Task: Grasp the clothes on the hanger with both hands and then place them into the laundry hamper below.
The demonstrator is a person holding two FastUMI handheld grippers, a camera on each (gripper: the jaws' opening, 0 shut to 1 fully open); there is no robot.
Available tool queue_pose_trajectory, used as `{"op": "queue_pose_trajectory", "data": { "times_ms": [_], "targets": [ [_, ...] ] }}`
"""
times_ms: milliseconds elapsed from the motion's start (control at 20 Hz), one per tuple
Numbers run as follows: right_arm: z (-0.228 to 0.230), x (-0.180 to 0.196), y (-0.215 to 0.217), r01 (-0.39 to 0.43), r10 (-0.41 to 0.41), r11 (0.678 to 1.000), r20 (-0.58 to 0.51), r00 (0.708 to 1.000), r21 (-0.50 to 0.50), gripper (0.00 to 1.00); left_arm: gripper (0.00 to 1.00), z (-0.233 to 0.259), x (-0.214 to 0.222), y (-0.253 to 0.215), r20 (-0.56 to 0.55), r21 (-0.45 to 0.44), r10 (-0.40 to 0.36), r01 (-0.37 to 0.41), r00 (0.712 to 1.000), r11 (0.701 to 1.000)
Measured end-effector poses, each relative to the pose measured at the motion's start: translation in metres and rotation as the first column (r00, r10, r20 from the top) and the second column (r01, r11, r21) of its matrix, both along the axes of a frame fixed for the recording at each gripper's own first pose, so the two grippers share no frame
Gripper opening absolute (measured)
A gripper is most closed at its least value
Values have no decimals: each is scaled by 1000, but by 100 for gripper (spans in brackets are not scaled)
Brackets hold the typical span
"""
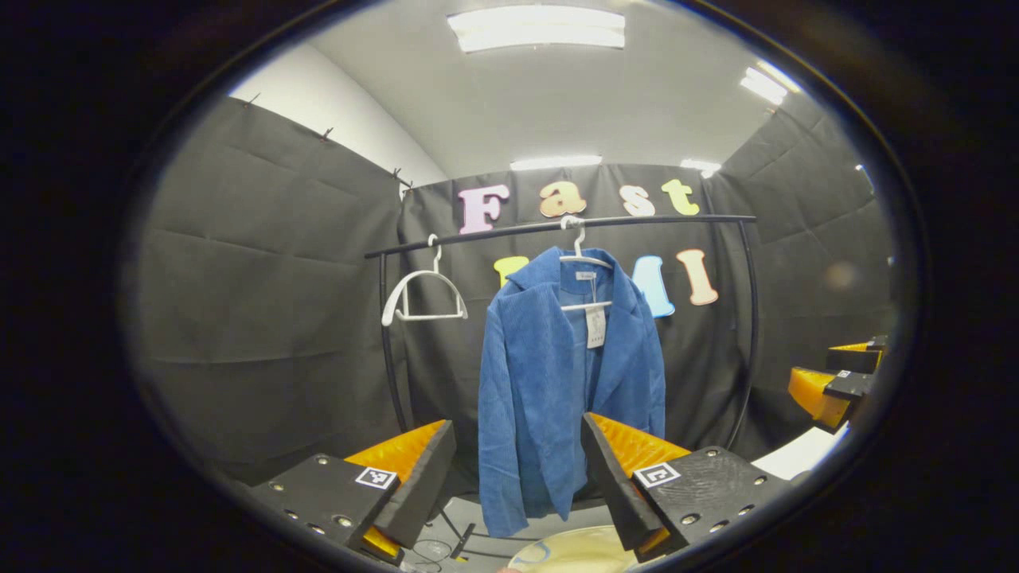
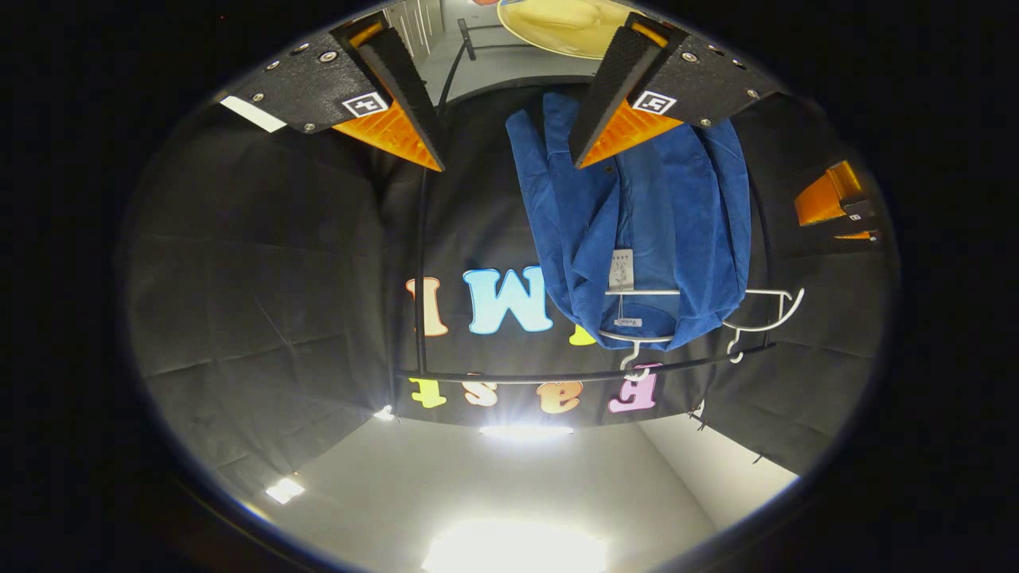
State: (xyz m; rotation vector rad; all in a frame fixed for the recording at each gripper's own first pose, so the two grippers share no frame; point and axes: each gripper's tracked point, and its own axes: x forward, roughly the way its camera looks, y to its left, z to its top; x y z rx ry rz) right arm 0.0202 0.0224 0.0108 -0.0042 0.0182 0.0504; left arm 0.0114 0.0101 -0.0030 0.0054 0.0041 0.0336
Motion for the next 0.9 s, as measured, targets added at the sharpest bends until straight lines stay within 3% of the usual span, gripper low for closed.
{"op": "queue_pose_trajectory", "data": {
  "times_ms": [100, 150, 650, 900],
  "targets": [
    [13, 5, 1, -10, 10, 1000, 23, 1000, 9, 95, 97, 7, 4, -1, 7, -3, 6, -6, 1000, 1000],
    [20, 9, 3, -15, 14, 1000, 38, 999, 12, 95, 92, 9, 6, 0, 5, -6, 14, -14, 1000, 1000],
    [77, 80, 27, -129, 125, 991, 109, 986, 38, 95, 92, 42, 61, -6, 25, -25, 59, -58, 998, 998],
    [91, 123, 50, -202, 198, 979, 104, 975, 26, 95, 97, 52, 105, -21, 16, -16, 68, -67, 998, 998]
  ]
}}
